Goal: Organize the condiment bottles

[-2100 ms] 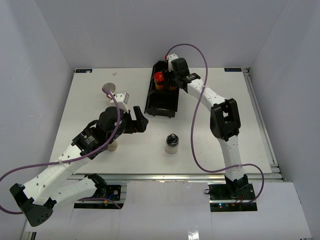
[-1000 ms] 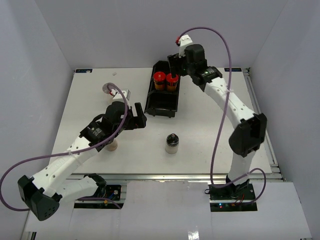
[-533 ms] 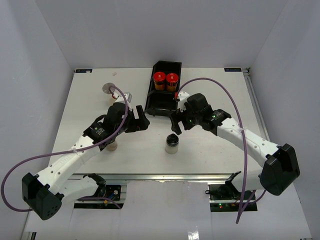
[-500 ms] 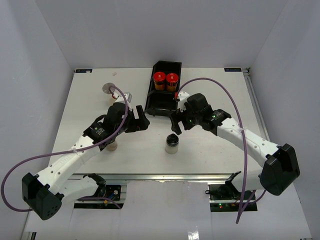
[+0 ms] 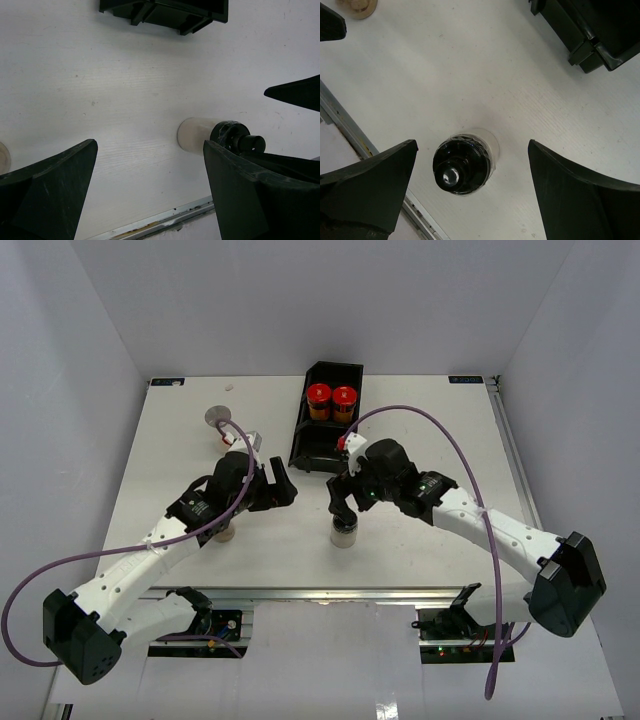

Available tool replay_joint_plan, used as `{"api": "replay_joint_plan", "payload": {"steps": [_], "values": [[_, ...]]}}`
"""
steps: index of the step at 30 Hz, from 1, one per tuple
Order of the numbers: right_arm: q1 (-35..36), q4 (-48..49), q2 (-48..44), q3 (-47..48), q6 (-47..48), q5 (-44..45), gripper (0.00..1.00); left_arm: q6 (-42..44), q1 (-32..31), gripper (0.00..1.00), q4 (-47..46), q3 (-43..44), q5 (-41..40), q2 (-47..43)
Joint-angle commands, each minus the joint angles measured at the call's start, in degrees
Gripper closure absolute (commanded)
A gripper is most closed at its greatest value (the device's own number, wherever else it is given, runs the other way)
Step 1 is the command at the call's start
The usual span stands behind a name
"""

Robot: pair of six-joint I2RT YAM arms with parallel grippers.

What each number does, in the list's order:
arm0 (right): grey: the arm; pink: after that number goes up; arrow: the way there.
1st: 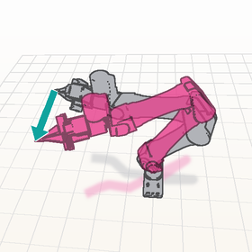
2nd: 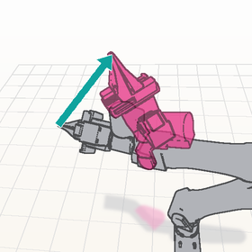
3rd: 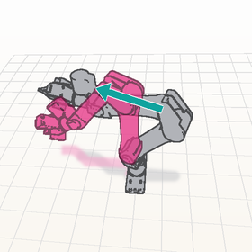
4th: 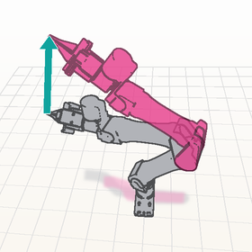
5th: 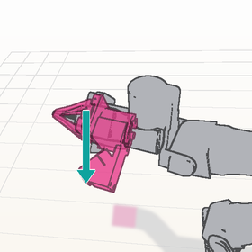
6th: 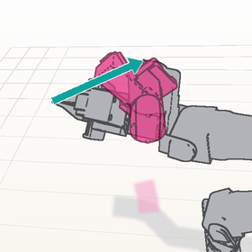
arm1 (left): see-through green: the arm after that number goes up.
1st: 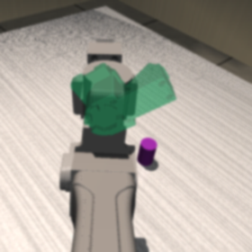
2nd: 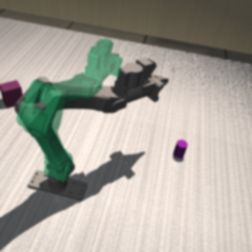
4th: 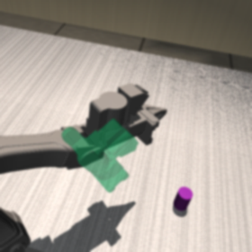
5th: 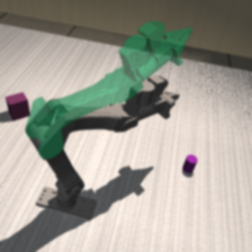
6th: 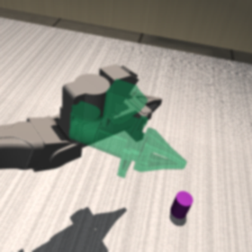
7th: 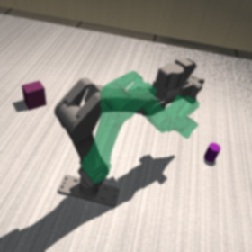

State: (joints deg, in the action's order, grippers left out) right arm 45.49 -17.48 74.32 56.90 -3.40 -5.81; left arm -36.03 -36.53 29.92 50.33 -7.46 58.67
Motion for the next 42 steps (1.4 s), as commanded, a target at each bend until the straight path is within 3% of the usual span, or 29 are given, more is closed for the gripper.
{"api": "replay_joint_plan", "payload": {"steps": [1,16,22,27,37,42], "values": [[2.2,2.8,1.0,-1.7,-1.2,2.5,0.02,-0.1,0.3,0.02,-0.8,-0.7,-0.6,-1.5],[6.5,-1.3,7.1,-2.3,-4.0,11.6,0.02,-0.3,0.3,0.02,-0.6,-1.1,-1.2,-2.7],[6.7,-3.0,7.6,-2.5,-5.0,13.0,0.08,-0.3,0.3,0.02,-0.7,-1.5,-1.1,-2.8],[6.8,-5.0,8.7,-1.3,-5.3,14.3,0.27,-0.1,0.3,0.02,-0.6,-1.1,-1.3,-2.9],[6.4,-7.9,9.1,6.9,-2.9,18.7,0.90,1.2,0.4,0.02,-0.9,-0.3,-1.9,-2.5],[2.5,-9.8,13.0,19.3,-1.0,20.5,0.92,2.3,0.6,0.02,-0.2,2.2,-2.8,-0.6]]}}
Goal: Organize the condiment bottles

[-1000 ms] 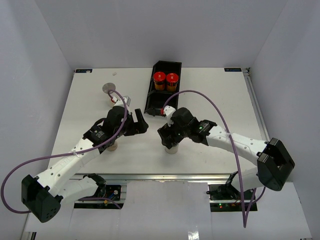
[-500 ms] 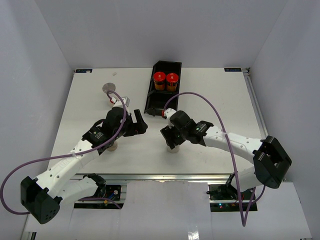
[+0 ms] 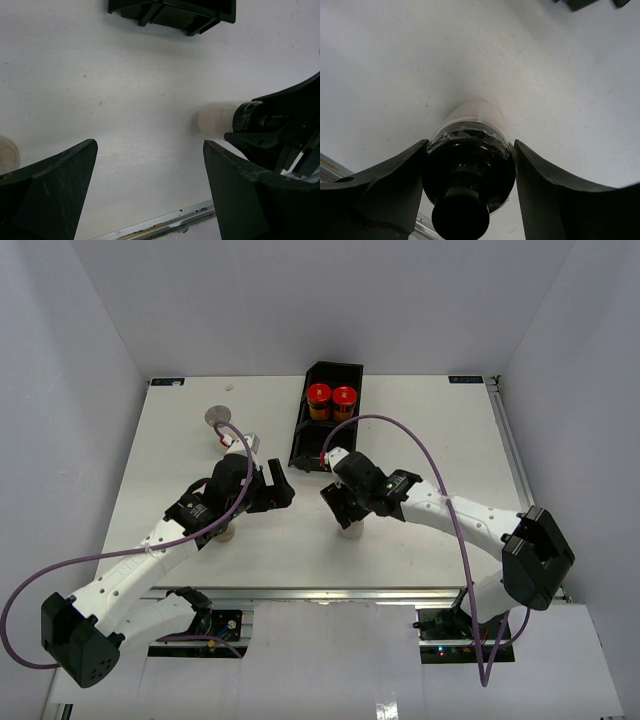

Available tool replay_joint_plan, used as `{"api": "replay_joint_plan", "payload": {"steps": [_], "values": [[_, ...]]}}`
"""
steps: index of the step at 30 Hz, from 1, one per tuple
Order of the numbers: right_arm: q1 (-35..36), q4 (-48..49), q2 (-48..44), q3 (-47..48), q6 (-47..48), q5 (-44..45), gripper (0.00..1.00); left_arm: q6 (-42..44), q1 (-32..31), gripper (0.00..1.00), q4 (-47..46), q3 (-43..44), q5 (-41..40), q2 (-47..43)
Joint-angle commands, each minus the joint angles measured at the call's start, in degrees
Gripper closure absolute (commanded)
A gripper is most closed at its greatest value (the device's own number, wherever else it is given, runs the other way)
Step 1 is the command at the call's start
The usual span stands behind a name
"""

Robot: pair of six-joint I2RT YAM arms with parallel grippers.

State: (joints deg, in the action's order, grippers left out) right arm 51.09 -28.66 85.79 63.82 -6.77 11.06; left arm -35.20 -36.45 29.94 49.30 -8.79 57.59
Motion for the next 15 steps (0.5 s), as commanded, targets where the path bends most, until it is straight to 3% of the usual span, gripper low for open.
{"api": "replay_joint_plan", "payload": {"steps": [1,9,15], "values": [[-3.8,1.0,2.6,15.2,2.6,3.6,0.92,1.8,0.6,0.02,0.0,3.8,-1.6,0.7],[-9.2,-3.9,14.2,38.2,5.2,3.4,0.92,4.2,1.7,0.02,2.8,7.1,-4.6,0.3],[-13.3,-5.4,23.5,49.5,5.7,1.5,0.92,5.2,2.6,0.02,3.7,7.3,-5.3,-0.9]]}}
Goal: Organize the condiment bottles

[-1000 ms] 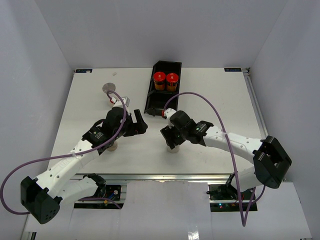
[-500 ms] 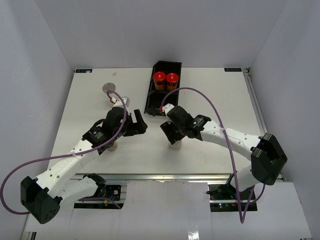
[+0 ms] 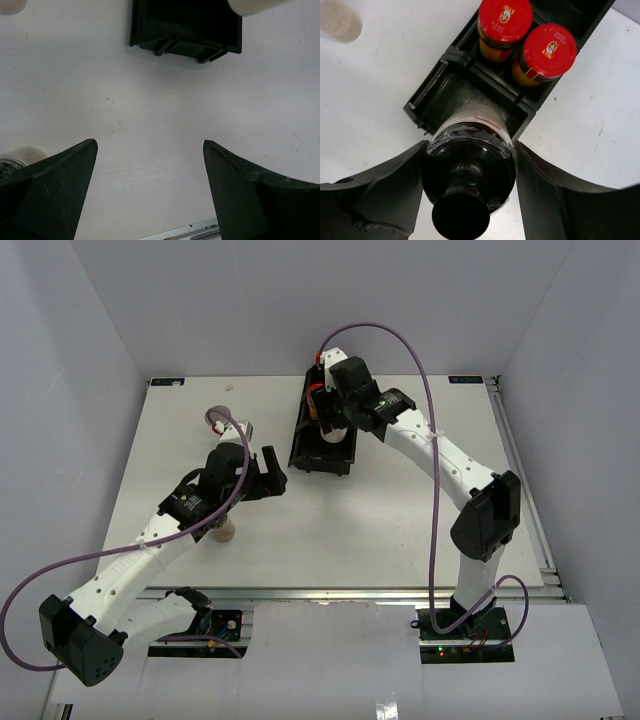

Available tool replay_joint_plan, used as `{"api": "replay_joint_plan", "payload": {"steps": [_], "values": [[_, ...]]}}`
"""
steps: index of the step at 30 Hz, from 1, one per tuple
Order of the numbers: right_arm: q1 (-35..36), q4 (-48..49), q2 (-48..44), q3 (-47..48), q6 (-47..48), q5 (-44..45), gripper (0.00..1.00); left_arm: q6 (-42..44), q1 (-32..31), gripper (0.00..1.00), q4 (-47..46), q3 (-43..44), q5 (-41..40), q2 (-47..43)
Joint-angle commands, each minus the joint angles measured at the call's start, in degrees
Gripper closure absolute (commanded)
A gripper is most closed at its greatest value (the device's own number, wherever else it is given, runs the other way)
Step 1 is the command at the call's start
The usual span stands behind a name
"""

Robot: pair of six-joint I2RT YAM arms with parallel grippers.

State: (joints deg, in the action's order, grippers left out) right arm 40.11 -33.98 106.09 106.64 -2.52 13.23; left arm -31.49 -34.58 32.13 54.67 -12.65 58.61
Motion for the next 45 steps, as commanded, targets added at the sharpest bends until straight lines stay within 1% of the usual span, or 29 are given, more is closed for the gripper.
{"api": "replay_joint_plan", "payload": {"steps": [1,4,6,12,23,25,26,27,30,31,34,35,36,42,45], "values": [[-2.8,0.0,4.3,7.6,1.5,-0.8,0.92,1.6,0.8,0.02,1.6,1.9,-1.5,-2.1],[-3.9,0.4,7.2,9.1,1.6,-1.3,0.92,1.9,1.1,0.02,2.0,2.0,-1.6,-2.5],[-4.2,1.3,8.1,8.3,1.6,-1.6,0.92,1.9,1.3,0.02,2.2,1.9,-1.4,-3.2],[-4.3,7.0,8.2,2.2,1.2,-2.2,0.92,1.9,1.4,0.02,2.4,1.8,-1.8,-5.2],[-4.3,13.2,10.0,-5.5,-0.2,-3.4,0.92,1.3,1.5,0.02,2.9,1.0,-3.1,-5.4],[-4.3,13.7,10.3,-6.3,-0.4,-3.0,0.91,1.3,1.5,0.02,2.9,0.9,-3.2,-5.4],[-4.3,13.9,10.4,-6.7,-0.4,-2.8,0.88,1.2,1.5,0.02,2.9,0.9,-3.3,-5.3],[-4.3,14.2,10.4,-6.9,-0.5,-2.7,0.83,1.2,1.5,0.02,2.9,0.8,-3.4,-5.2],[-4.3,15.2,10.2,-8.1,-0.8,-2.2,0.52,1.1,1.6,0.02,3.0,0.4,-4.2,-4.9],[-4.3,15.5,10.0,-8.4,-0.8,-2.2,0.46,1.0,1.6,0.02,3.3,0.3,-4.6,-4.8],[-4.3,16.1,9.7,-9.4,-0.8,-1.8,0.35,0.5,1.9,0.02,4.2,0.4,-6.3,-3.9],[-4.3,16.2,9.7,-9.5,-0.8,-1.7,0.27,0.3,2.0,0.02,4.7,0.6,-7.1,-3.5],[-4.3,16.2,9.7,-9.6,-0.7,-1.7,0.22,0.0,2.1,0.02,5.3,0.9,-7.7,-3.1],[-4.3,16.1,8.8,-10.0,-0.4,-1.1,0.11,-1.7,2.8,0.02,9.0,3.3,-10.1,-1.3],[-4.3,15.5,8.2,-9.8,-0.2,-0.7,0.09,-2.6,3.3,0.02,12.9,5.5,-13.0,-0.4]]}}
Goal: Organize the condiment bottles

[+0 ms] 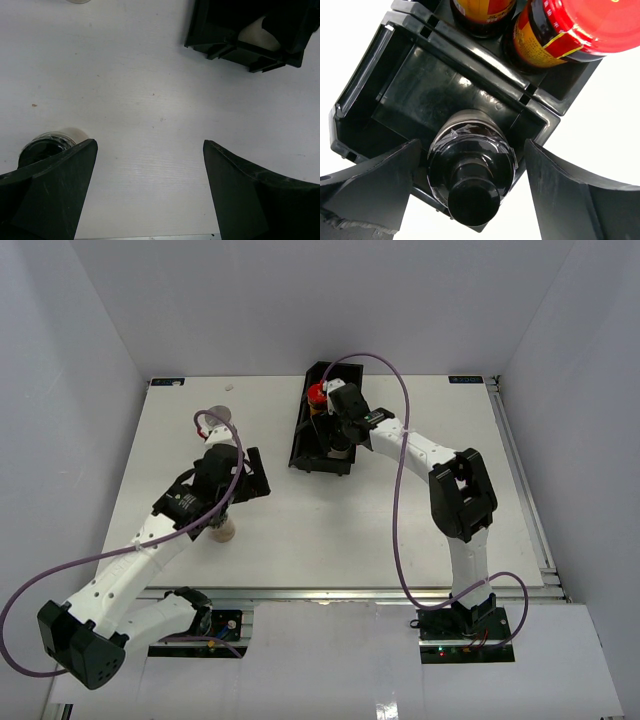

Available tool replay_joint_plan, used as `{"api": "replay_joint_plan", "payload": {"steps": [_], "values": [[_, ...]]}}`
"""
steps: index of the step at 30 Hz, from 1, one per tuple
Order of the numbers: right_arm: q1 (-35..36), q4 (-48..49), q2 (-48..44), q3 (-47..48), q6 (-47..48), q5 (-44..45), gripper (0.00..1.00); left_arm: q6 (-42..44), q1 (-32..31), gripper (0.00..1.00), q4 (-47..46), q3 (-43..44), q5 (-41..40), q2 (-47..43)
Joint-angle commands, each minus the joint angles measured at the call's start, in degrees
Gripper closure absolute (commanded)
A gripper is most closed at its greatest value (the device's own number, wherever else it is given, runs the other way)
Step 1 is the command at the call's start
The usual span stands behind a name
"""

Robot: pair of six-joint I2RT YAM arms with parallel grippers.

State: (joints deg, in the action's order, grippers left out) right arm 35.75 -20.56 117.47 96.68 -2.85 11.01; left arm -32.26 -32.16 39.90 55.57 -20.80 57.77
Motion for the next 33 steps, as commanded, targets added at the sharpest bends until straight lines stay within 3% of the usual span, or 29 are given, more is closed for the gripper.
{"api": "replay_joint_plan", "payload": {"steps": [1,11,15,18,22,28,33], "values": [[0.0,1.7,-3.7,0.3,0.3,1.7,0.08,-2.5,1.0,0.02,6.0,5.7,-5.6,0.6],[0.0,2.0,-12.8,-3.4,1.2,5.9,0.01,-10.6,3.6,0.02,22.4,9.9,-10.3,-1.1],[0.0,1.6,-16.6,-5.5,1.1,6.7,0.04,-12.4,3.7,0.03,22.7,6.5,-8.6,-4.5],[0.0,1.7,-19.4,-7.3,0.8,5.6,0.04,-13.2,4.1,0.13,24.0,4.3,-9.4,-3.4],[0.0,2.1,-24.2,-10.9,0.6,5.1,0.05,-14.8,4.8,0.05,23.5,1.7,-9.3,-2.2],[0.0,3.5,-33.0,-17.5,0.6,3.3,0.06,-15.1,7.0,0.04,22.5,0.4,-9.2,-1.2],[0.0,4.3,-38.5,-21.1,0.6,1.7,0.06,-11.8,12.7,0.04,16.3,-2.2,-3.3,1.9]]}}
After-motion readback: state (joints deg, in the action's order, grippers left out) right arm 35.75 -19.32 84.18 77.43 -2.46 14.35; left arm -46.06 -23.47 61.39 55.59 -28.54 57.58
